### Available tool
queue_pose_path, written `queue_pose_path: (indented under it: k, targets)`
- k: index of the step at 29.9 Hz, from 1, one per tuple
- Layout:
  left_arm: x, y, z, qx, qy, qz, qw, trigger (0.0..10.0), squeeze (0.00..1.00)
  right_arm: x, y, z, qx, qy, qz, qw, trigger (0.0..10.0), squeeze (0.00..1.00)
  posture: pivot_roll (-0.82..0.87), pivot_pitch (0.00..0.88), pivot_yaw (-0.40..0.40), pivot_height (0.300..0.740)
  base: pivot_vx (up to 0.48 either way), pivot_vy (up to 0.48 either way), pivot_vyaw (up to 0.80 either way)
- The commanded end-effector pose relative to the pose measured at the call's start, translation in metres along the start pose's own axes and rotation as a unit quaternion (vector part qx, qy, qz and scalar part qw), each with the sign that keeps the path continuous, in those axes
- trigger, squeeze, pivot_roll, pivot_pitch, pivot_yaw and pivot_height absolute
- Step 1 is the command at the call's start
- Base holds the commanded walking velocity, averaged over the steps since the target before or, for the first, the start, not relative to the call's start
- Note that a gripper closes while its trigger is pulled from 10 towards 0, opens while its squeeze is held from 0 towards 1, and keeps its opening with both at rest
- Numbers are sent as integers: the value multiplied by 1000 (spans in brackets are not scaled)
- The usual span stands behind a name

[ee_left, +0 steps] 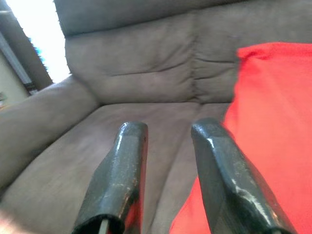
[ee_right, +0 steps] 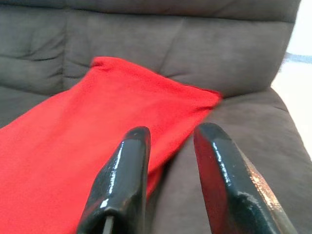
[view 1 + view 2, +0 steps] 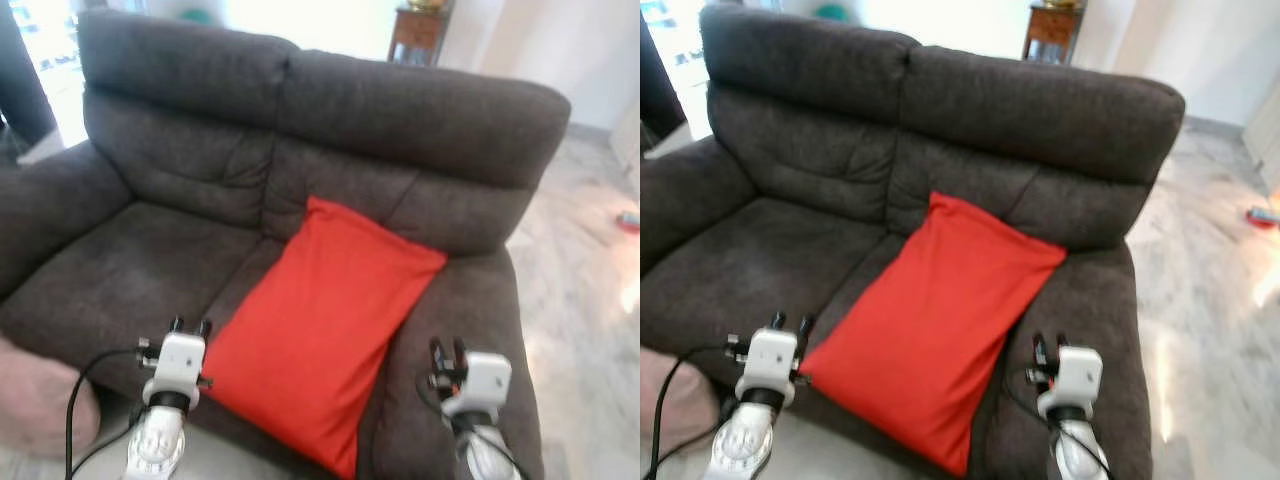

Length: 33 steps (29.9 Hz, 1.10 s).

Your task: Move the pillow to the sofa from floor

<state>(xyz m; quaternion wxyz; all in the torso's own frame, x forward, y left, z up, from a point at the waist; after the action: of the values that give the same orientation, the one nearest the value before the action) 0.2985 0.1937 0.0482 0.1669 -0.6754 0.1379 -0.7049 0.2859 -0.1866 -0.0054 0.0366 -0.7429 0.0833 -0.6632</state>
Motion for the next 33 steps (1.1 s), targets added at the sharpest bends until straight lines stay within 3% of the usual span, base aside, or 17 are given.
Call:
queue_pose_path:
  k: [1,22,27,33]
  targets:
    - [-4,5,-3,-12,-7,4,1000,10000,0,-2,0,-2,-1,-1,1,1000,10000,0,93,1,-67,740,-244,0,0]
    - [-8,7,-6,-15,-17,3,1000,10000,0,-1,-1,-2,2,-1,-2,1000,10000,0,96,15,-73,740,-210,0,0]
    - [-24,11,-8,-21,-56,-5,998,10000,0,-4,0,0,-1,-12,-2,1000,10000,0,95,12,-75,740,0,0,0]
    - [-63,4,-15,-6,-144,-23,989,10000,0,-30,20,2,-16,-100,-9,995,10000,0,93,9,-75,740,0,0,0]
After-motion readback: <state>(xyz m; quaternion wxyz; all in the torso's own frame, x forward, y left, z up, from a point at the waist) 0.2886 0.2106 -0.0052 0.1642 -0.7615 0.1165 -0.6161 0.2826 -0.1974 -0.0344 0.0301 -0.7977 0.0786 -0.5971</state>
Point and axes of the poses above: a point about 5 cm out from each wrist's last joint towards the gripper, its own z axis pointing out of the wrist towards the gripper, its own x axis along the axis of the wrist's last joint, y = z × x, the point moved 5 cm from there along z, pointing out of the wrist towards the gripper, and after that the axes turned 6 degrees about z, right-handed, at the moved point
